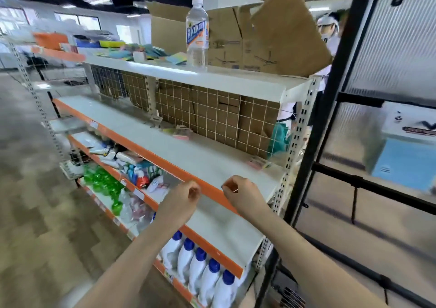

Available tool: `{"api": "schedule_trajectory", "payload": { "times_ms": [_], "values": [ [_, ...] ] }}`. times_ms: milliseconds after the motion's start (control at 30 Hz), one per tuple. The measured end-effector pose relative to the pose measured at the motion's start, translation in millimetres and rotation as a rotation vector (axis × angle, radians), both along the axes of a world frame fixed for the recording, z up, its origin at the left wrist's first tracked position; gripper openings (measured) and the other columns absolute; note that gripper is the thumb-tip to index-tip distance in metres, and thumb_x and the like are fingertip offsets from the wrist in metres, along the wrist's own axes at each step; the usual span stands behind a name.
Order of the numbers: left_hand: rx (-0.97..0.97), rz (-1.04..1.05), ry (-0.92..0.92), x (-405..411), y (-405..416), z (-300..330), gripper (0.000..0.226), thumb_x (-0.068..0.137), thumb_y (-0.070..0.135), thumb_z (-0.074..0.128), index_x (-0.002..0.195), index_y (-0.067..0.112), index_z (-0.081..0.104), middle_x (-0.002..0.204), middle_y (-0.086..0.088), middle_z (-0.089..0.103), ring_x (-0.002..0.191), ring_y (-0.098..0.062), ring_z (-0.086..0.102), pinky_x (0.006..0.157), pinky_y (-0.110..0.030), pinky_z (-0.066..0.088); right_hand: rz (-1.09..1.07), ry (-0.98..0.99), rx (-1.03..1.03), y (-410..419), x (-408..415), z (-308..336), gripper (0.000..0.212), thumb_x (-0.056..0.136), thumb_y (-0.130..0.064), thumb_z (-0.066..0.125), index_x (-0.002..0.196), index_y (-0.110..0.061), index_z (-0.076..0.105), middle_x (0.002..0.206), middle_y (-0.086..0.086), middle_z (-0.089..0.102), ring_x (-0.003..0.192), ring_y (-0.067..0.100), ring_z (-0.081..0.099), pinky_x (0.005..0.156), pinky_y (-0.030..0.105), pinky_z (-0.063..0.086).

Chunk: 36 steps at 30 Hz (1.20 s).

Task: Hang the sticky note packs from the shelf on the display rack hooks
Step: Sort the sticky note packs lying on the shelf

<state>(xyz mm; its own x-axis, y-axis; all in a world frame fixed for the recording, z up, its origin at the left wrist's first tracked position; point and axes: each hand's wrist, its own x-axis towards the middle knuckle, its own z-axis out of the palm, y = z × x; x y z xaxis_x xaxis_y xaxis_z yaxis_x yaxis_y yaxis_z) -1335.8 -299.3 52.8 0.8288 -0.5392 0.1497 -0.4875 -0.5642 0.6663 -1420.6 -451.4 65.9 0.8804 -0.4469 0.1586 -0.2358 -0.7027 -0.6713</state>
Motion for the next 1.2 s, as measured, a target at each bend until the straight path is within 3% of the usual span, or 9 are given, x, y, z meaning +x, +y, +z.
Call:
{"api": "schedule_trajectory", "payload": {
  "times_ms": [133,367,467,633,800,1067,1200],
  "values": [
    [-0.006,0.047,0.007,44,16,-10,0.028,0.090,0.011,0.053,0.076,0.034,0.054,0.085,0.006,0.065,0.079,-0.012,0.060,0.077,-0.034,0.050,0.024,0.025,-0.009,11,51,-10,0.017,0.094,-0.021,0.053,0.101,-0.011,0.066,0.100,0.004,0.068,0.086,0.015,0.059,0.072,0.022,0.042],
    [-0.028,0.123,0.062,107,18,-30,0.019,0.092,0.009,0.048,0.095,0.016,0.065,0.092,-0.005,0.069,0.088,-0.022,0.065,0.083,-0.044,0.052,0.072,0.060,0.004,12,130,-29,0.019,0.095,-0.023,0.051,0.101,-0.012,0.065,0.099,0.001,0.067,0.083,0.013,0.057,0.071,0.023,0.043],
    [0.005,0.163,0.059,138,12,-36,0.018,0.094,0.014,0.048,0.099,0.018,0.065,0.095,-0.002,0.070,0.089,-0.020,0.065,0.082,-0.042,0.053,0.072,0.056,0.034,2,168,-38,0.017,0.094,-0.021,0.052,0.098,-0.012,0.066,0.098,0.002,0.068,0.081,0.014,0.058,0.069,0.024,0.044],
    [0.078,0.179,0.050,191,-3,-38,0.019,0.094,0.015,0.048,0.100,0.018,0.065,0.097,0.000,0.069,0.089,-0.020,0.063,0.079,-0.035,0.051,0.034,0.027,0.162,-10,227,-51,0.020,0.094,-0.018,0.051,0.097,-0.007,0.067,0.098,0.003,0.068,0.094,0.020,0.061,0.077,0.029,0.046],
    [0.074,0.202,0.056,242,-17,-38,0.017,0.093,0.013,0.047,0.088,0.021,0.062,0.086,0.002,0.066,0.081,-0.020,0.064,0.070,-0.030,0.050,0.058,0.047,0.191,-14,282,-62,0.018,0.094,-0.017,0.051,0.093,-0.008,0.066,0.094,0.002,0.068,0.092,0.019,0.061,0.075,0.026,0.042],
    [0.077,0.280,0.072,305,-24,-54,0.021,0.093,0.016,0.046,0.099,0.025,0.064,0.096,0.002,0.068,0.084,-0.018,0.063,0.075,-0.036,0.053,0.100,0.069,0.162,-24,349,-76,0.018,0.095,-0.017,0.049,0.092,-0.007,0.065,0.083,-0.005,0.061,0.079,0.012,0.055,0.056,0.018,0.035],
    [0.067,0.285,0.070,343,-30,-64,0.021,0.093,0.016,0.046,0.100,0.025,0.063,0.098,0.002,0.067,0.078,-0.014,0.059,0.065,-0.028,0.047,0.089,0.082,0.146,-27,386,-82,0.018,0.095,-0.015,0.049,0.096,-0.007,0.065,0.092,-0.001,0.064,0.086,0.014,0.055,0.064,0.020,0.034]
  ]
}}
